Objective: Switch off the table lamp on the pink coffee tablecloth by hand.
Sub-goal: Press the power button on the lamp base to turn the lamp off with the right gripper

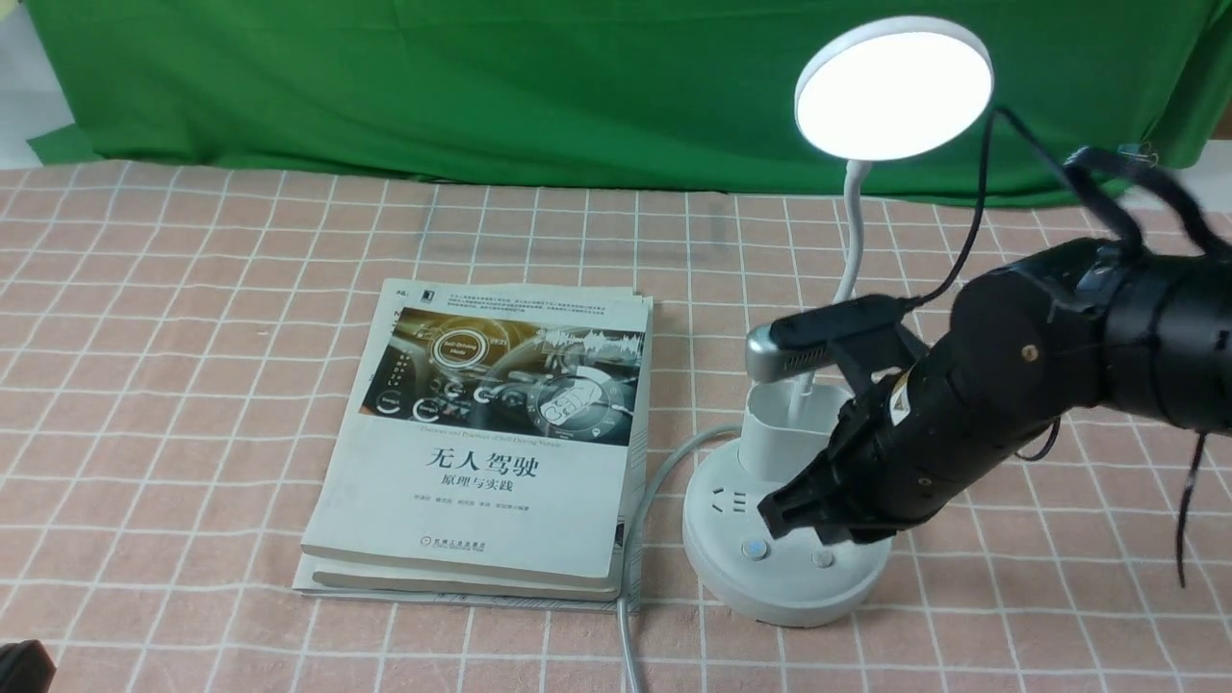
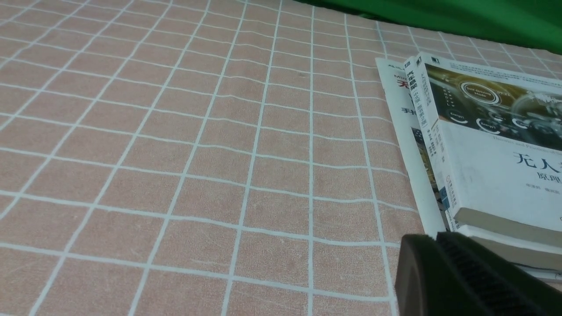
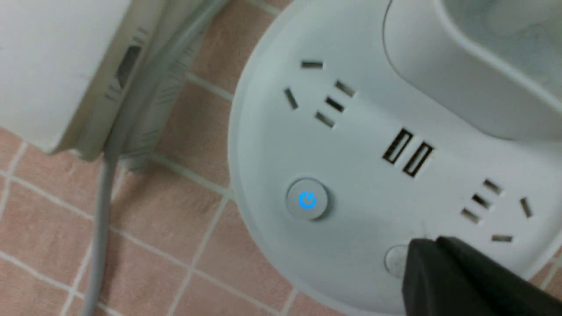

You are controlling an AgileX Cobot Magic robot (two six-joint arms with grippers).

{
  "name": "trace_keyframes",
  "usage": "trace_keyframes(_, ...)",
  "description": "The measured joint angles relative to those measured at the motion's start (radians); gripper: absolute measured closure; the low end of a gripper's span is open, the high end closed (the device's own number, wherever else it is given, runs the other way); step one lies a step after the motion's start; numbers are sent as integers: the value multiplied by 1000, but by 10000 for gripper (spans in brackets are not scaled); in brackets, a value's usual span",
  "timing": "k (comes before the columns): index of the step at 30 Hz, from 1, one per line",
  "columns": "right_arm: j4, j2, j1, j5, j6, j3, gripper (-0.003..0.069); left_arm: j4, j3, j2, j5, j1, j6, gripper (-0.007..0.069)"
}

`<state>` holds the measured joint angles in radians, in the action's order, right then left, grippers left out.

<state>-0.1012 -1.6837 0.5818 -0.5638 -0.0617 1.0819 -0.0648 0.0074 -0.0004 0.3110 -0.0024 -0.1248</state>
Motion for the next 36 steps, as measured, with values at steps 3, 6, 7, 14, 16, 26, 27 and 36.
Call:
trace_keyframes(3,0,22,0,1,0,0,615,0,0,0,0,0,0,618)
trace_keyframes(6,0,16,0,4,0,0,615,0,0,0,0,0,0,618)
trace_keyframes(7,0,9,0,5,0,0,615,0,0,0,0,0,0,618)
trace_keyframes(14,-1,-85,0,6,0,2,615,0,0,0,0,0,0,618)
trace_keyframes(16,-1,-90,0,7,0,3,615,0,0,0,0,0,0,618)
trace_keyframes(26,-1,-8,0,-17,1,-5,615,0,0,0,0,0,0,618)
trace_keyframes(27,-1,6,0,-19,1,-5,615,0,0,0,0,0,0,618)
trace_keyframes(36,-1,108,0,-24,1,-5,615,0,0,0,0,0,0,618)
